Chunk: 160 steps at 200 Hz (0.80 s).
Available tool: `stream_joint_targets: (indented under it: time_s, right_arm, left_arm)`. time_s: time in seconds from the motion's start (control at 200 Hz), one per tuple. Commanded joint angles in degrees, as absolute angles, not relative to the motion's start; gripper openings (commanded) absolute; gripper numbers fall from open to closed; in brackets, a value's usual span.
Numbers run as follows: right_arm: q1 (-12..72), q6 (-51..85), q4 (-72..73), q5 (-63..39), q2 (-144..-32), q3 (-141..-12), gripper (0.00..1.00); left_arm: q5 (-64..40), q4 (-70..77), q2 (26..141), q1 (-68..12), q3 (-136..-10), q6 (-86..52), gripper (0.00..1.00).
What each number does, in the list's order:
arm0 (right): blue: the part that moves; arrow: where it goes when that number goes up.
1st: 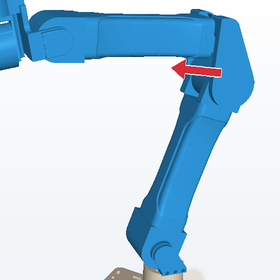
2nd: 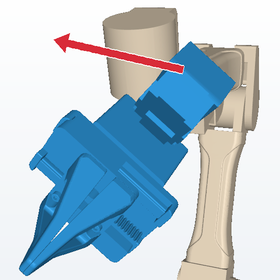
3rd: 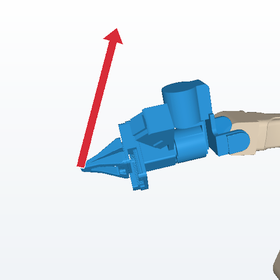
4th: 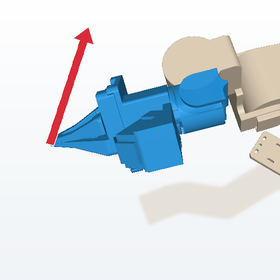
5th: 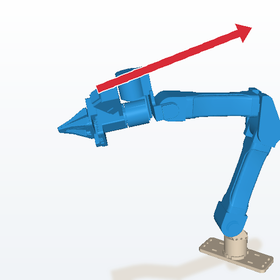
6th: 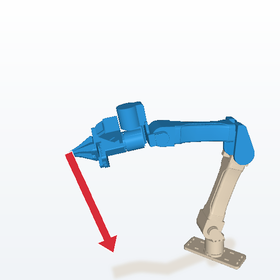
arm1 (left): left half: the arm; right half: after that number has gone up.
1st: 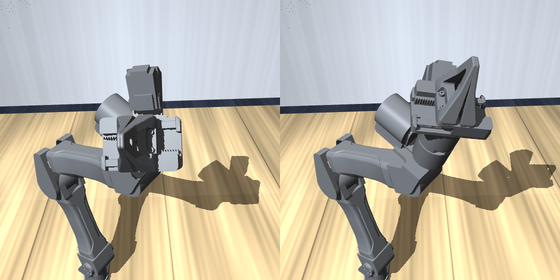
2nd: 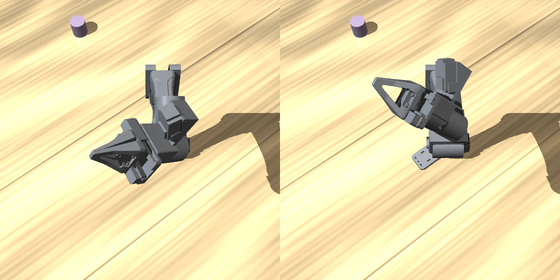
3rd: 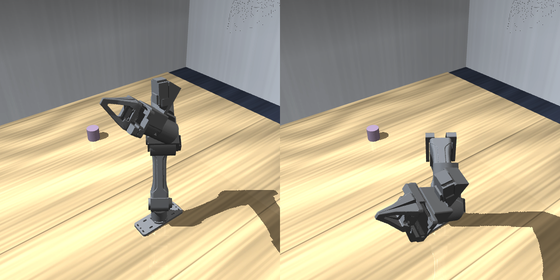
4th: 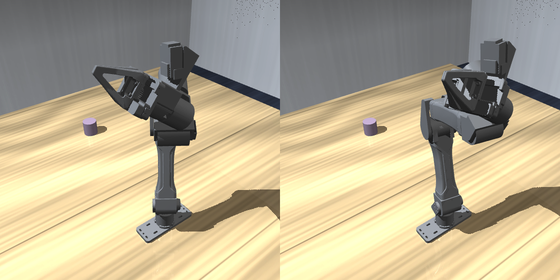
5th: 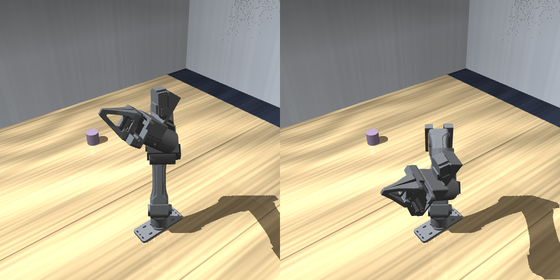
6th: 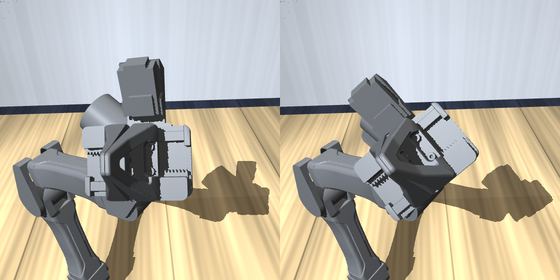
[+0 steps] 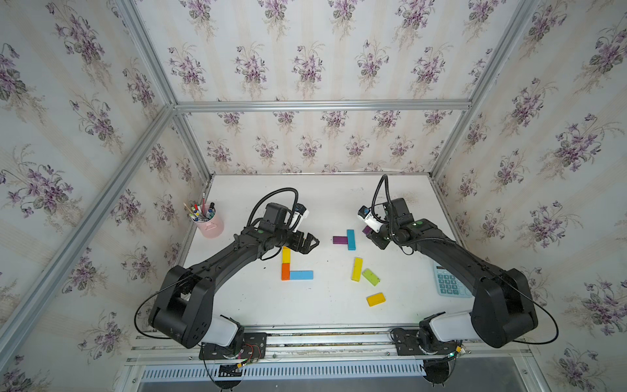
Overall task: Assemble the letter t with building blocks
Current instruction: Assemble the building block at the center of the board.
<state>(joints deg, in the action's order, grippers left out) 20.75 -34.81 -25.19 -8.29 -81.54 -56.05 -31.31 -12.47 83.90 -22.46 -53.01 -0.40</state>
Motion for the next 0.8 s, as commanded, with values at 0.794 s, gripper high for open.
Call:
stream_joint_targets:
  time_s: [0.794]
  right_arm:
    - [18.23, -55.97, -23.47, -7.12, -96.56, -60.47, 0.23]
  left_arm:
    - [-36.38, -2.65, 86.43, -20.57, -50.25, 2.32, 1.00]
